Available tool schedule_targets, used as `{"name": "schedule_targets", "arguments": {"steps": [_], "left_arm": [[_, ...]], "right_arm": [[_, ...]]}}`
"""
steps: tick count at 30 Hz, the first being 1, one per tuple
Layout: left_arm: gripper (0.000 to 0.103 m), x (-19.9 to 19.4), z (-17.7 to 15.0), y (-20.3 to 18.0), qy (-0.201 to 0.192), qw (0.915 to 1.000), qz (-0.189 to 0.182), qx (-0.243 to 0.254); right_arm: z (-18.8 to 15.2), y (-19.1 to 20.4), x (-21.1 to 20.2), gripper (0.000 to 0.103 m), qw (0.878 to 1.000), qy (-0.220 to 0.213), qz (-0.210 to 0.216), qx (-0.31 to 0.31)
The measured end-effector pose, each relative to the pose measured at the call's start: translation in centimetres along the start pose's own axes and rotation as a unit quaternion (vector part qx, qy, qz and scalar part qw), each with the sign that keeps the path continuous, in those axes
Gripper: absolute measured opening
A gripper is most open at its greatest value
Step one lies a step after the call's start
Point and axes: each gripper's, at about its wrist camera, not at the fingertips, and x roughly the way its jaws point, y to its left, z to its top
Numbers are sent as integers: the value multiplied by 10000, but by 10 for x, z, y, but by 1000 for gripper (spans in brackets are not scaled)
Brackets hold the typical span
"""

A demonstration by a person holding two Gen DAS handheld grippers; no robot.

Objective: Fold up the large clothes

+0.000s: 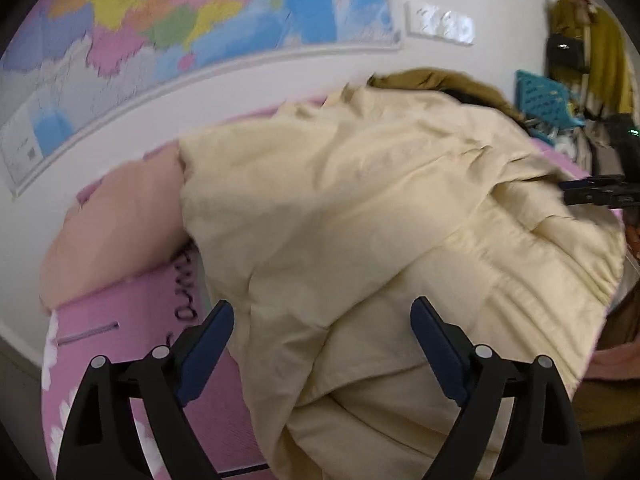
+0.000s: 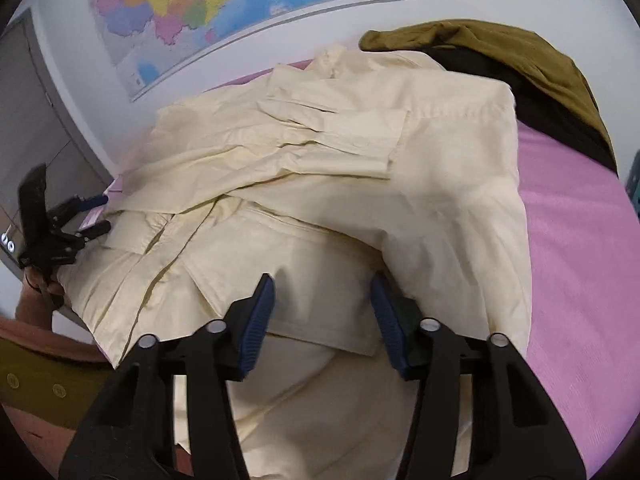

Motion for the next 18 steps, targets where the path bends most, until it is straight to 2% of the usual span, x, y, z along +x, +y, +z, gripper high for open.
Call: {"name": "schedule_targets", "arguments": {"steps": [6, 8, 10, 12, 15, 18], "left_arm": [[87, -23, -14, 23, -215, 9971, -219, -691], [87, -30, -20, 31, -204, 9943, -406, -965], [87, -37, -31, 44, -149, 9846, -899, -1489], [88, -41, -40, 50, -101, 9824, -844, -1662], [92, -38, -55, 54, 127, 9760, -1048, -1903], [92, -28, -67, 58, 398, 9600, -1601, -2261]], "right_arm": [[-7, -6, -40, 54, 9973, -579, 398, 232], [-11, -12, -58, 56, 9955, -781, 361, 396], [-17, -25, -72, 65, 9926, -974, 351, 632], [-24, -38, -79, 74, 9905, -1044, 212, 874], [-38, -57, -81, 77, 9885, -926, 230, 1171], [-53, -71, -74, 80, 9871, -694, 317, 1409]]}}
